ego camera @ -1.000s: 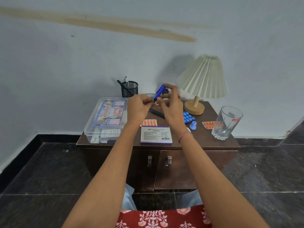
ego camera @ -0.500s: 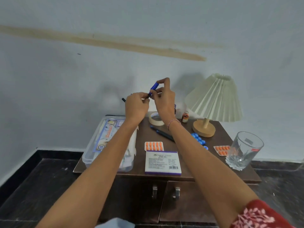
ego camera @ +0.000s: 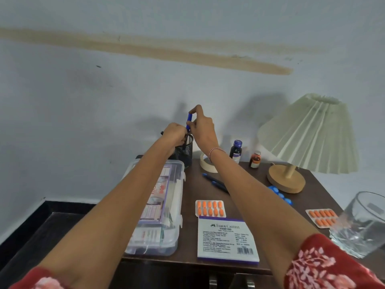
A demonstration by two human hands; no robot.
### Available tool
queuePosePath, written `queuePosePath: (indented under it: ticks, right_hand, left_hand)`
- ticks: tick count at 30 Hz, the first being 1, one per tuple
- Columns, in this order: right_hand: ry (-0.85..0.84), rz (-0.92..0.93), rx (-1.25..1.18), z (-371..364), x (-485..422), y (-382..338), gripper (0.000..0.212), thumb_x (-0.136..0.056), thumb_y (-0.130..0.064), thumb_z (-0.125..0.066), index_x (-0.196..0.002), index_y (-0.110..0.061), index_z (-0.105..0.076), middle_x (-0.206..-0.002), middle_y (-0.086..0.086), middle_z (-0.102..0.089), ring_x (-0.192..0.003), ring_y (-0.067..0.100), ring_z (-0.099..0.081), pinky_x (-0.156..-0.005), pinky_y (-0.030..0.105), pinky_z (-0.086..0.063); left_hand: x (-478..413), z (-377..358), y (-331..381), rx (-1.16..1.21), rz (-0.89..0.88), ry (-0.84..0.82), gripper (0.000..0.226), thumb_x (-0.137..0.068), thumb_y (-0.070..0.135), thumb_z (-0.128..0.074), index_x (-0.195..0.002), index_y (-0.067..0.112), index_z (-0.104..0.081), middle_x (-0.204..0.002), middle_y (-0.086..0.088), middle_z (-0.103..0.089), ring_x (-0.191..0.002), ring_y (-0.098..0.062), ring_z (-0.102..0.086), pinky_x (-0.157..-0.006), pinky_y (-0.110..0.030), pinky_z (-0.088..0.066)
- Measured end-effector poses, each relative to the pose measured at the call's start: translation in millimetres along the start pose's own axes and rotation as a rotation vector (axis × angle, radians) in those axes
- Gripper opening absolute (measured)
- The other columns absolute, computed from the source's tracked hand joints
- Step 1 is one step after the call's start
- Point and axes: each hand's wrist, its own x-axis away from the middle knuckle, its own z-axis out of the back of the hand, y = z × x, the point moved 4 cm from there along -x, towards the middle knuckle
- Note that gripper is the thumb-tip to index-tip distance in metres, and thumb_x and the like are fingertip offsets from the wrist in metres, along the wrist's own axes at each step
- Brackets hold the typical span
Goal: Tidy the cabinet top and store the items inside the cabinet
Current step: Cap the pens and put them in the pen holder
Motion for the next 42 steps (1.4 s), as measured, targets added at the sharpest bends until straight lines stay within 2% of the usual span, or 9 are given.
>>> queuePosePath:
  ticks: [3,8,15,23,30,34,37,40,42]
  right_hand:
    - [-0.044,-0.006,0.041,-8,-6,6,0.022,-0.093,-0.007,-0.052,-0.114,-0.011,-0.046,-0.089,0.022,-0.064,-0.076,0.033,-0.062,-0.071,0.041,-0.055]
    - [-0.122,-0.012,0.073,-21,-12,9,0.026,-0.094,-0.006,-0.047,-0.12,-0.009,-0.048,-0.094,0.021,-0.062,-0.081,0.034,-0.063,-0.075,0.04,-0.055]
    - [-0.246,-0.042,0.207,-35,-22,13,0.048,-0.084,0.004,-0.051,-0.129,-0.011,-0.053,-0.12,0.021,-0.058,-0.098,0.032,-0.061,-0.083,0.033,-0.051]
    - [-0.252,0.013,0.23,-23,-17,7,0.056,-0.088,0.002,-0.052,-0.141,-0.012,-0.04,-0.116,0.022,-0.061,-0.104,0.034,-0.061,-0.09,0.037,-0.05]
    - [-0.142,-0.044,0.09,24,5,-7,0.04,-0.091,0.006,-0.042,-0.125,-0.007,-0.057,-0.103,0.021,-0.068,-0.094,0.03,-0.067,-0.087,0.038,-0.052]
    - [-0.089,-0.104,0.058,48,35,-4,0.033,-0.092,0.002,-0.045,-0.117,-0.009,-0.063,-0.095,0.017,-0.072,-0.091,0.025,-0.069,-0.085,0.031,-0.053]
    - [-0.069,-0.118,0.072,65,64,1,0.031,-0.091,0.001,-0.046,-0.114,-0.007,-0.066,-0.093,0.019,-0.072,-0.088,0.027,-0.069,-0.087,0.032,-0.052]
    - [-0.089,-0.149,0.155,76,97,16,0.031,-0.093,-0.002,-0.046,-0.118,-0.007,-0.065,-0.108,0.015,-0.07,-0.089,0.02,-0.064,-0.078,0.017,-0.044]
    - [-0.118,-0.164,0.199,83,112,27,0.03,-0.095,-0.006,-0.046,-0.119,-0.007,-0.065,-0.116,0.013,-0.068,-0.101,0.021,-0.064,-0.083,0.016,-0.041]
  left_hand:
    - [-14,-3,-8,0.036,0.029,-0.011,0.016,-0.091,-0.001,-0.045,-0.077,0.008,-0.047,-0.093,-0.016,-0.05,-0.085,-0.024,-0.049,-0.083,-0.032,-0.047]
    - [-26,-5,-12,0.055,0.032,-0.042,0.017,-0.091,-0.002,-0.044,-0.107,0.002,-0.047,-0.073,-0.006,-0.047,-0.067,-0.013,-0.048,-0.074,-0.027,-0.049]
    - [-27,-3,-10,0.06,0.058,-0.031,0.02,-0.087,-0.009,-0.038,-0.077,0.006,-0.047,-0.07,-0.007,-0.046,-0.065,-0.014,-0.046,-0.062,-0.022,-0.044]
    - [-25,1,-2,0.071,0.061,0.002,0.016,-0.092,0.001,-0.039,-0.106,0.003,-0.047,-0.095,-0.014,-0.05,-0.093,-0.023,-0.048,-0.084,-0.027,-0.045]
    - [6,3,7,0.186,0.043,0.012,0.035,-0.094,0.007,-0.046,-0.127,-0.003,-0.044,-0.107,-0.023,-0.05,-0.098,-0.027,-0.053,-0.086,-0.025,-0.048]
    - [38,-8,1,0.209,0.073,0.018,0.008,-0.093,0.008,-0.049,-0.097,0.001,-0.051,-0.093,-0.016,-0.054,-0.088,-0.023,-0.057,-0.079,-0.028,-0.051]
    - [60,-20,-8,0.131,0.044,0.072,0.022,-0.087,0.003,-0.047,-0.067,0.01,-0.044,-0.069,-0.007,-0.043,-0.067,-0.021,-0.046,-0.071,-0.033,-0.043]
    - [84,-36,-24,0.083,0.031,0.077,0.014,-0.086,0.002,-0.046,-0.075,0.005,-0.054,-0.07,-0.009,-0.048,-0.079,-0.024,-0.049,-0.076,-0.03,-0.039]
    - [94,-43,-37,0.014,-0.003,0.1,0.022,-0.088,0.009,-0.047,-0.098,0.0,-0.064,-0.094,-0.016,-0.065,-0.093,-0.03,-0.061,-0.085,-0.035,-0.051]
